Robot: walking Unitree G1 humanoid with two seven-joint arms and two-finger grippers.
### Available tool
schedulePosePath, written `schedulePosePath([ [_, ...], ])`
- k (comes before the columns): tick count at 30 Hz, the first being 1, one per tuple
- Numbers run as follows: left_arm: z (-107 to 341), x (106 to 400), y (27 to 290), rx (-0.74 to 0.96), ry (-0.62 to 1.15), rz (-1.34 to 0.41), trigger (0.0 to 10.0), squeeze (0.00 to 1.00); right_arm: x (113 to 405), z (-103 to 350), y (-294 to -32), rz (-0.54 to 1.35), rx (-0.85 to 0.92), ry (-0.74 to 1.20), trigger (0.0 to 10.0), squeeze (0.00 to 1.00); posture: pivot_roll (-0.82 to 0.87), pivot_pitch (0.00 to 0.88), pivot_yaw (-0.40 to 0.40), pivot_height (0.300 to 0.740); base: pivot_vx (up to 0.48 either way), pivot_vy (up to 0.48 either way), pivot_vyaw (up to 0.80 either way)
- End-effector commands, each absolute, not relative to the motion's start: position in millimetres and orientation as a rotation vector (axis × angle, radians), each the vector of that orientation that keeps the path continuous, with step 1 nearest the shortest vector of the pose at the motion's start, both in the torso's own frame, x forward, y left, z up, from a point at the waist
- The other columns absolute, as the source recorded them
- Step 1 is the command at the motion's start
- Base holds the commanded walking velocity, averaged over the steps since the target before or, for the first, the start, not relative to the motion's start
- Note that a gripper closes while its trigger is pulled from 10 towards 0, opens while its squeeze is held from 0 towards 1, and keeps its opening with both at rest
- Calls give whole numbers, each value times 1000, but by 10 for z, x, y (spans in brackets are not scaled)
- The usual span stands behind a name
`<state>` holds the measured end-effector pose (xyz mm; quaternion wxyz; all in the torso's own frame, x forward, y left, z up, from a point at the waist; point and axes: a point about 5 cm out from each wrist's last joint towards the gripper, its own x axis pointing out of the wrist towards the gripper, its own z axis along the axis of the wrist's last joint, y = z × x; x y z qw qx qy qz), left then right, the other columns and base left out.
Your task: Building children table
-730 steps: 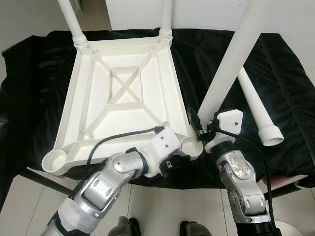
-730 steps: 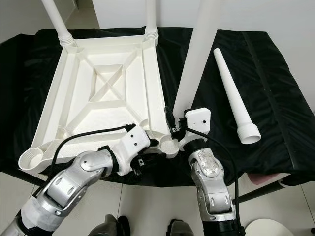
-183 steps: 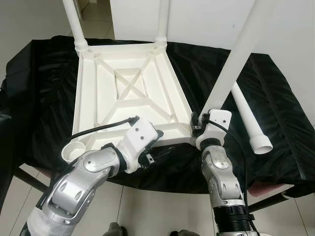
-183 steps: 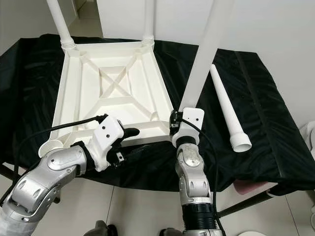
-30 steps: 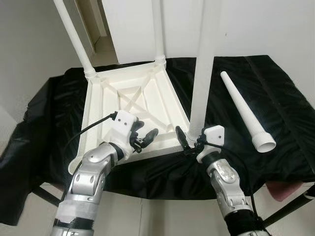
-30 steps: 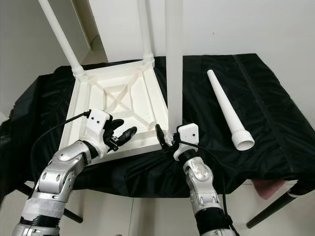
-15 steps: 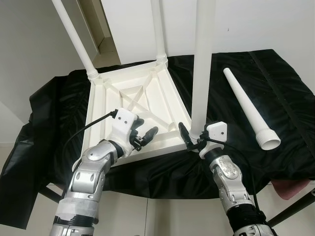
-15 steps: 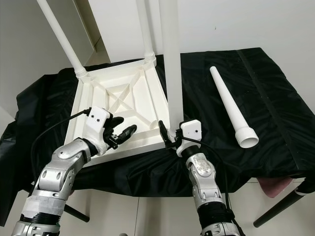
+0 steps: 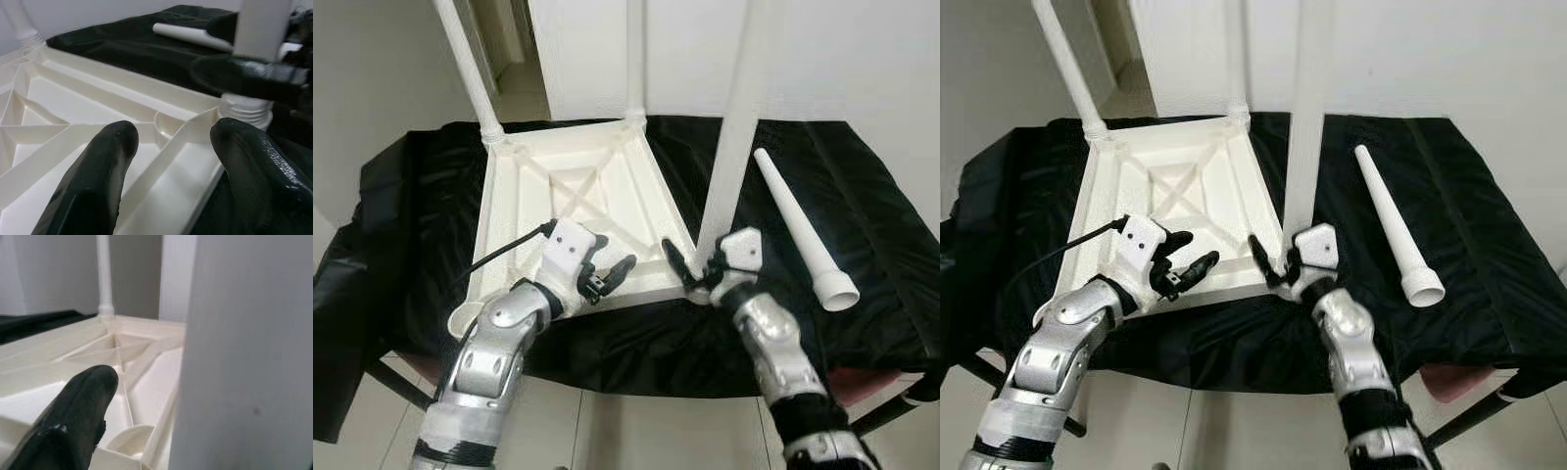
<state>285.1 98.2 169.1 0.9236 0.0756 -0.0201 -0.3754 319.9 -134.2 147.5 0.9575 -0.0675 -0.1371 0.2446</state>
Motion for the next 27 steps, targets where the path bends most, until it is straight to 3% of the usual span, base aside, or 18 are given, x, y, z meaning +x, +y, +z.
schedulePosePath([
  [1,1678,2772,940,180,-27,-843,10000,0,3228,1498,-1315,577,-163,-259,10000,0,-74,0,43,740,0,0,0],
  [16,1685,2676,868,226,-40,-878,10000,0,3122,1380,-1447,747,-225,-142,10000,0,-76,0,28,740,0,0,0],
  [27,1655,2638,825,262,-29,-901,10000,0,3164,1303,-1488,716,-86,-77,10000,0,-86,2,35,740,0,0,0],
])
